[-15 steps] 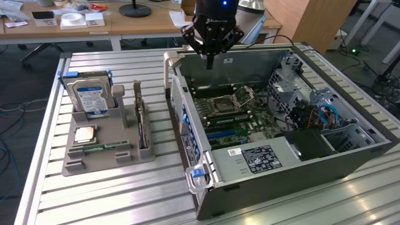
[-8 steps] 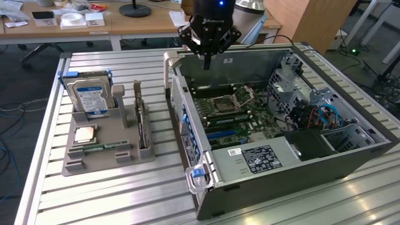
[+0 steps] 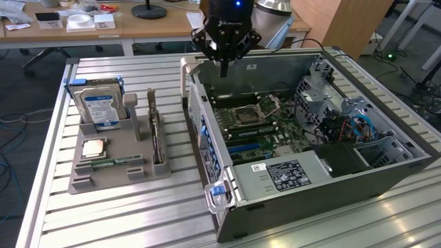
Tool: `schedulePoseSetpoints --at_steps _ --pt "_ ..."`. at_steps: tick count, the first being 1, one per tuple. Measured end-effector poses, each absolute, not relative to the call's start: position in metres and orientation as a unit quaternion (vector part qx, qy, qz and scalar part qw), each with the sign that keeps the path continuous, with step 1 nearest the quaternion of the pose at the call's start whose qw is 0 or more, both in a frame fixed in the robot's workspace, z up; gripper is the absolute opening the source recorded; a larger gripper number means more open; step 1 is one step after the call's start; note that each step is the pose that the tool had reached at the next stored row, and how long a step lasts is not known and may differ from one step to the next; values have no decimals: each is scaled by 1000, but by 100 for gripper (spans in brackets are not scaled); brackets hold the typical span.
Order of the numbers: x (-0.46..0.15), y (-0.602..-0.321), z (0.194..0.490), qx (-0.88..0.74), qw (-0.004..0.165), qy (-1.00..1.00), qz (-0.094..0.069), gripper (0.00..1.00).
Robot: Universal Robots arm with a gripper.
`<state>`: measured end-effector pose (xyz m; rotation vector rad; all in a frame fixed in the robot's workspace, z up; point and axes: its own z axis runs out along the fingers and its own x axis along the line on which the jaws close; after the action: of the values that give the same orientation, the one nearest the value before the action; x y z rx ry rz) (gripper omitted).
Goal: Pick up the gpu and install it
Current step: 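Reach for the gpu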
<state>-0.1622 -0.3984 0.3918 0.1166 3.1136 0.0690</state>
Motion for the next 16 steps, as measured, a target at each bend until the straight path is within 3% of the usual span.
schedulePoseSetpoints --at_steps 16 --pt "-183 -396 391 37 12 999 22 11"
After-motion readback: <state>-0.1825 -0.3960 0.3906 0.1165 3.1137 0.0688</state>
